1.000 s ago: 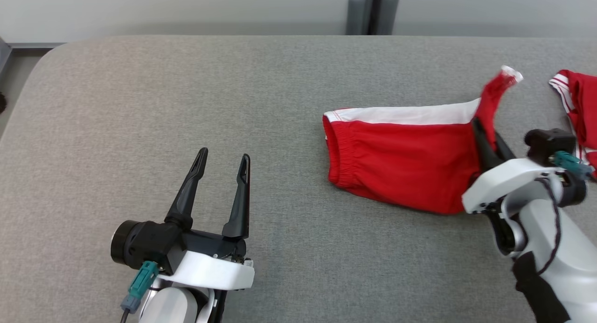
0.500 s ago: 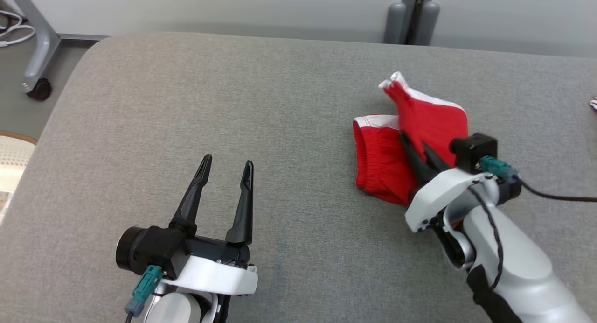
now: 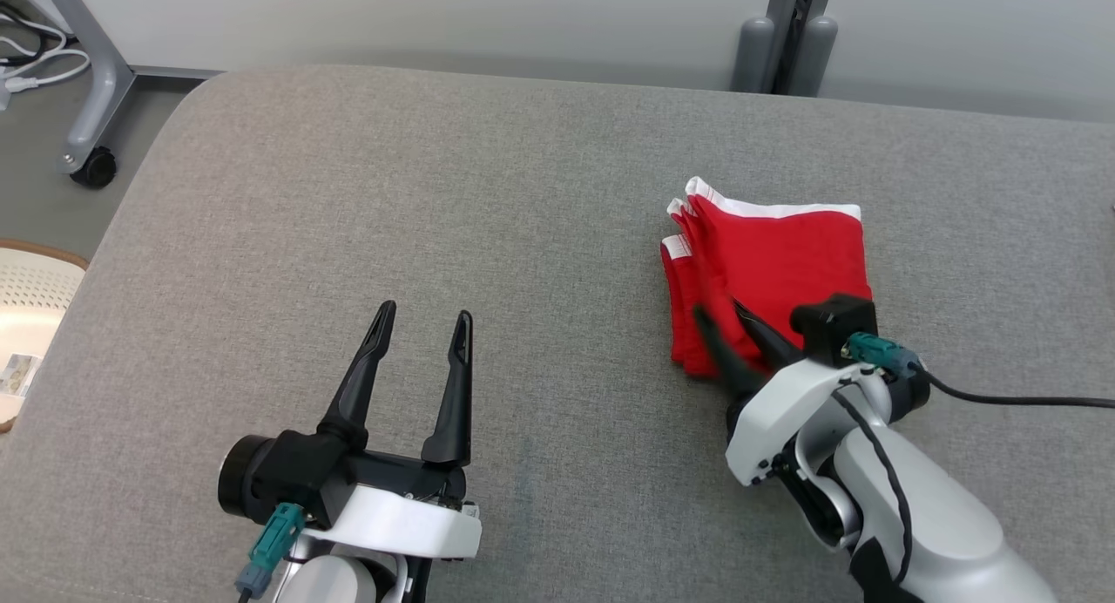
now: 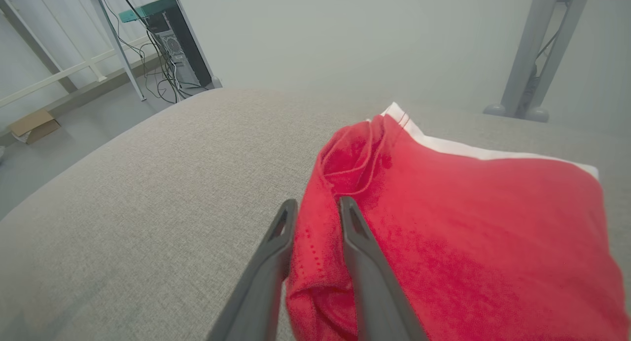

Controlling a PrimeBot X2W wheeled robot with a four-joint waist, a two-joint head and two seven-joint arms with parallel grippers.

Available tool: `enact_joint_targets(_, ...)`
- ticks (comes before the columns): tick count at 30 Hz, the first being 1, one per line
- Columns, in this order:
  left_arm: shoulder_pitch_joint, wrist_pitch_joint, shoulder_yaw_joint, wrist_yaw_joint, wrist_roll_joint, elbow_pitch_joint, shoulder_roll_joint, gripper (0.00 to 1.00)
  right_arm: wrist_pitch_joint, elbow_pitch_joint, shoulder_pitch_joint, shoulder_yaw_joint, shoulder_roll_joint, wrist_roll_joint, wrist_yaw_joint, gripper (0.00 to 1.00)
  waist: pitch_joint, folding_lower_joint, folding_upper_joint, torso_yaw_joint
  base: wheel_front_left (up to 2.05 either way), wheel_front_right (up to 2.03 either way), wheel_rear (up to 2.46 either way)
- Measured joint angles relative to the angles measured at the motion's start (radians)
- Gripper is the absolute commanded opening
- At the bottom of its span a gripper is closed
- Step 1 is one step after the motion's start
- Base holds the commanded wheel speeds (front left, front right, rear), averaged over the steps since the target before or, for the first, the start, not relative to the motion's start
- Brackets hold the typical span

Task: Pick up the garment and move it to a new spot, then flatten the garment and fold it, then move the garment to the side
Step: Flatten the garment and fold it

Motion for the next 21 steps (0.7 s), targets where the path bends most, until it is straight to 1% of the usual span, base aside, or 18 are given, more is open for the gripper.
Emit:
enact_joint_targets(6, 0.004, 0.0, 0.004, 0.0, 0.0, 0.001, 0.0, 1.0, 0.025, -0.08, 0.046, 0.05, -0.001, 0.059, 0.0, 1.0, -0.008, 0.0001, 0.0, -0.013, 0.0, 0.0, 0.0)
enact_joint_targets(10, 0.005, 0.0, 0.013, 0.002, 0.001, -0.002, 0.0, 1.0, 0.005, -0.165, 0.073, 0.081, -0.03, 0.076, 0.0, 1.0, -0.011, 0.0001, 0.0, -0.031, 0.0, 0.0, 0.0)
enact_joint_targets(11, 0.005, 0.0, 0.013, 0.002, 0.001, -0.002, 0.0, 1.0, 0.005, -0.165, 0.073, 0.081, -0.03, 0.076, 0.0, 1.0, -0.011, 0.0001, 0.0, -0.031, 0.0, 0.0, 0.0)
enact_joint_targets(13, 0.007, 0.0, 0.022, 0.005, 0.002, -0.005, 0.0, 1.0, -0.037, -0.219, 0.085, 0.064, -0.057, 0.051, 0.0, 1.0, -0.015, 0.0001, 0.0, -0.051, 0.0, 0.0, 0.0)
enact_joint_targets(16, 0.009, 0.0, 0.035, 0.006, 0.002, -0.006, 0.0, 1.0, -0.068, -0.242, 0.095, 0.002, -0.069, 0.002, 0.0, 1.0, -0.018, 0.0, 0.0, -0.079, 0.0, 0.0, 0.0)
enact_joint_targets(17, 0.009, 0.0, 0.035, 0.006, 0.002, -0.006, 0.0, 1.0, -0.068, -0.242, 0.095, 0.002, -0.069, 0.002, 0.0, 1.0, -0.018, 0.0, 0.0, -0.079, 0.0, 0.0, 0.0)
enact_joint_targets(19, 0.009, 0.0, 0.04, 0.008, 0.001, -0.005, 0.0, 1.0, -0.083, -0.245, 0.095, -0.044, -0.074, -0.056, 0.0, 1.0, -0.02, 0.0, 0.0, -0.1, 0.0, 0.0, 0.0)
enact_joint_targets(21, 0.009, 0.0, 0.05, 0.009, -0.002, -0.003, 0.0, 1.0, -0.095, -0.244, 0.101, -0.121, -0.067, -0.114, 0.0, 1.0, -0.022, 0.0, 0.0, -0.123, 0.0, 0.0, 0.0)
